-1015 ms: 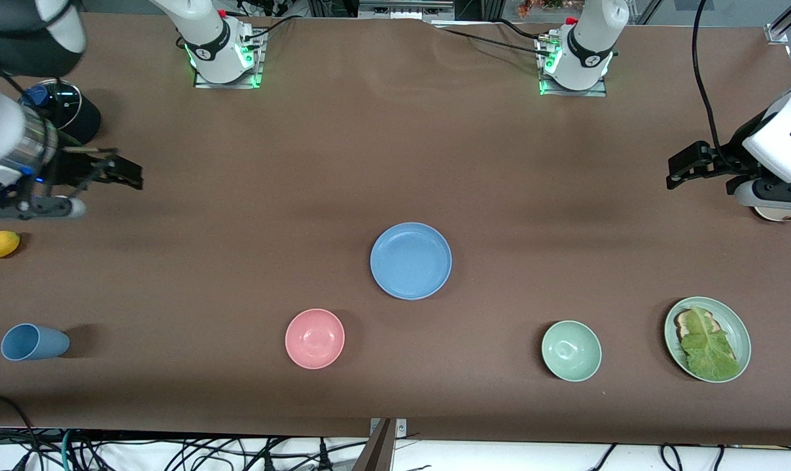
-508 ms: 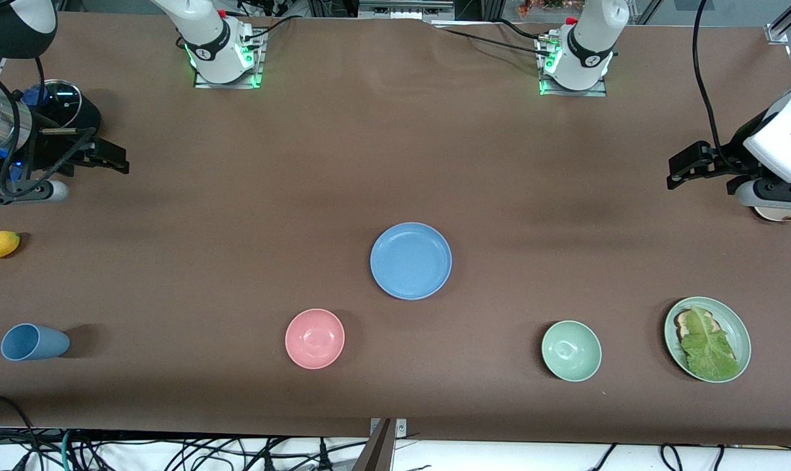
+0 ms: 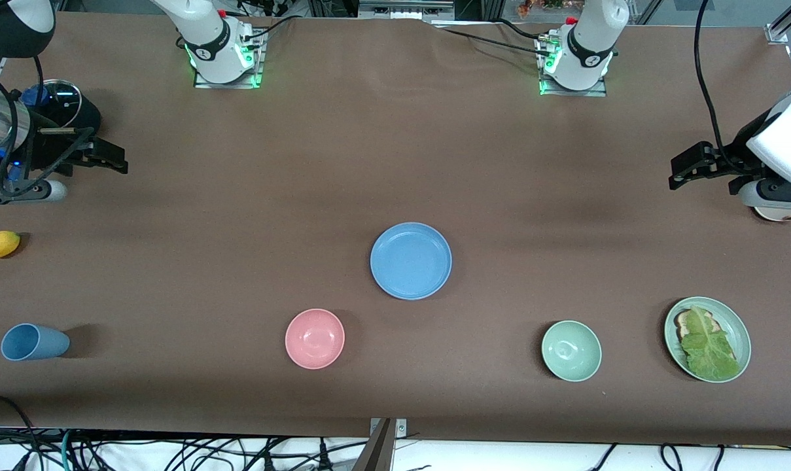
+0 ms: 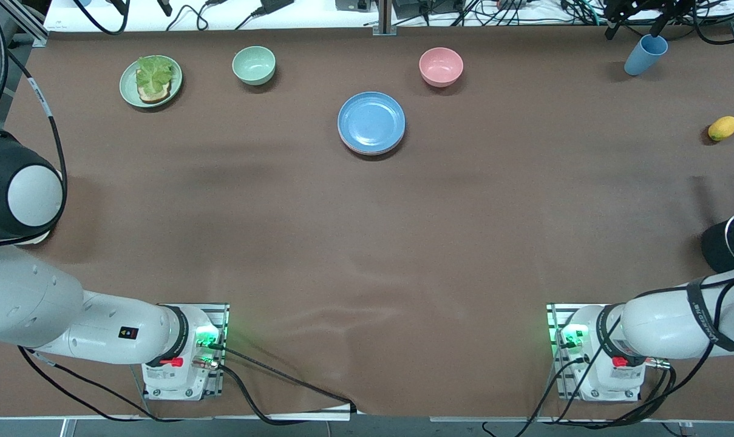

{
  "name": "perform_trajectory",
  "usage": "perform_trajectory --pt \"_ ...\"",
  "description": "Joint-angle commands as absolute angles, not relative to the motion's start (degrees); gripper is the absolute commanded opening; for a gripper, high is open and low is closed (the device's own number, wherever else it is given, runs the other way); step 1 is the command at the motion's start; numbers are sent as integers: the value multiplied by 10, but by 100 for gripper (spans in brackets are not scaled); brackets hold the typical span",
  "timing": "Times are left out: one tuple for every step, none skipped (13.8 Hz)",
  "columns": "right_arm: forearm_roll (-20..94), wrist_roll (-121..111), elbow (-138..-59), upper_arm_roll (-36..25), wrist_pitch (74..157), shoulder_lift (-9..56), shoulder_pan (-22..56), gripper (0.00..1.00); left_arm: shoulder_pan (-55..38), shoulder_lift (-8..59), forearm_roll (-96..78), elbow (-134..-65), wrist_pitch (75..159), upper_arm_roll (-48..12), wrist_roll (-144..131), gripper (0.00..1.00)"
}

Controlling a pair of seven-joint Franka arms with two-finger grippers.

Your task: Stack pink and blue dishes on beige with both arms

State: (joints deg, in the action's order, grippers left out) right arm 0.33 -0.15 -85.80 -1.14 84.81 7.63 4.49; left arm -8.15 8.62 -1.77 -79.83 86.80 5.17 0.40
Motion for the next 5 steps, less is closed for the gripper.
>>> perform_trajectory --pt "-1 -4 -853 -6 846 70 35 100 -79 92 -18 -782 866 53 15 100" --pt "-2 -6 -853 -8 846 70 35 100 -79 92 -18 -782 866 53 15 100" --pt "-3 -6 -853 -8 847 70 35 100 -79 92 -18 -782 866 53 15 100" --pt "-3 -7 -853 -8 847 70 35 100 -79 92 -18 -782 866 53 15 100" --pt "-4 -7 -853 -8 848 70 35 100 -79 92 -18 -782 866 53 15 100"
